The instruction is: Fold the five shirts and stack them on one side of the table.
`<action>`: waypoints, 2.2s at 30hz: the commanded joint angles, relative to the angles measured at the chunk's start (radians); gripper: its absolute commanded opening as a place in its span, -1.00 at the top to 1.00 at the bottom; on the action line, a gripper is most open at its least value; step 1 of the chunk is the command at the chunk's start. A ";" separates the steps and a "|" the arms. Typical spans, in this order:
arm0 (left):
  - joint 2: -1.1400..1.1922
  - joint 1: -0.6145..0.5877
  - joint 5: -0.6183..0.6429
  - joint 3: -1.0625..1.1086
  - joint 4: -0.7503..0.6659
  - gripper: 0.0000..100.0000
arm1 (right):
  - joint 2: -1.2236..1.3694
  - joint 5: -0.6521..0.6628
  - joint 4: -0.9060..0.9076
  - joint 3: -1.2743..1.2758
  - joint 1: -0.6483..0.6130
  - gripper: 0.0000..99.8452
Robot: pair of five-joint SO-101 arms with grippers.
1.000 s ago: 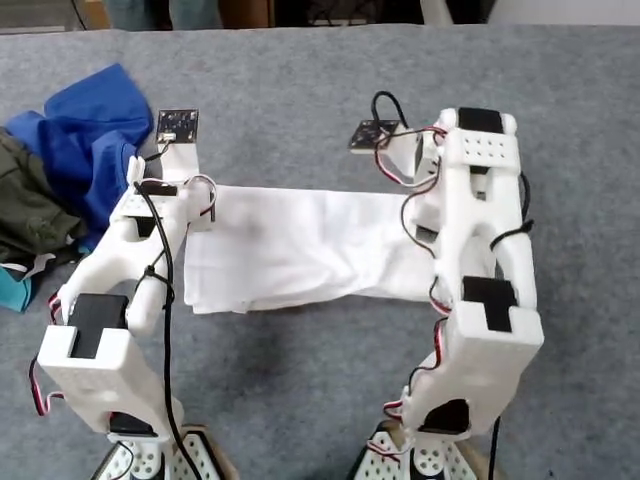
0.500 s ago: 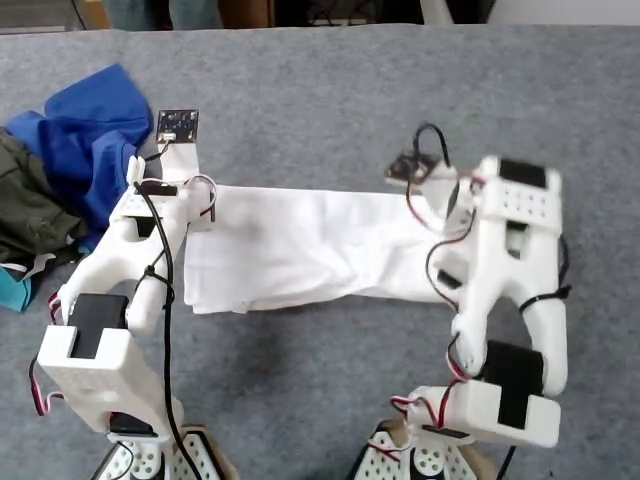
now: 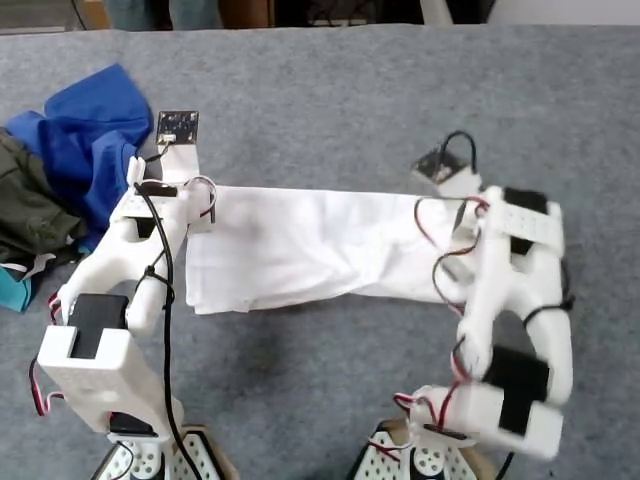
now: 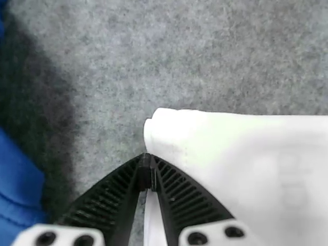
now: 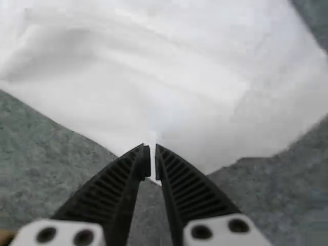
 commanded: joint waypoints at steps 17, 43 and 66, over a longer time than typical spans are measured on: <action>-0.183 0.005 -0.012 -0.061 0.135 0.94 | 0.285 -0.206 -0.302 -0.174 0.048 0.94; -0.394 -0.104 -0.003 0.077 0.523 0.55 | 0.156 -0.888 -0.750 -0.125 0.178 0.94; 0.029 -0.071 -0.011 -0.114 0.453 0.63 | 0.317 -0.873 -0.804 -0.203 0.180 0.94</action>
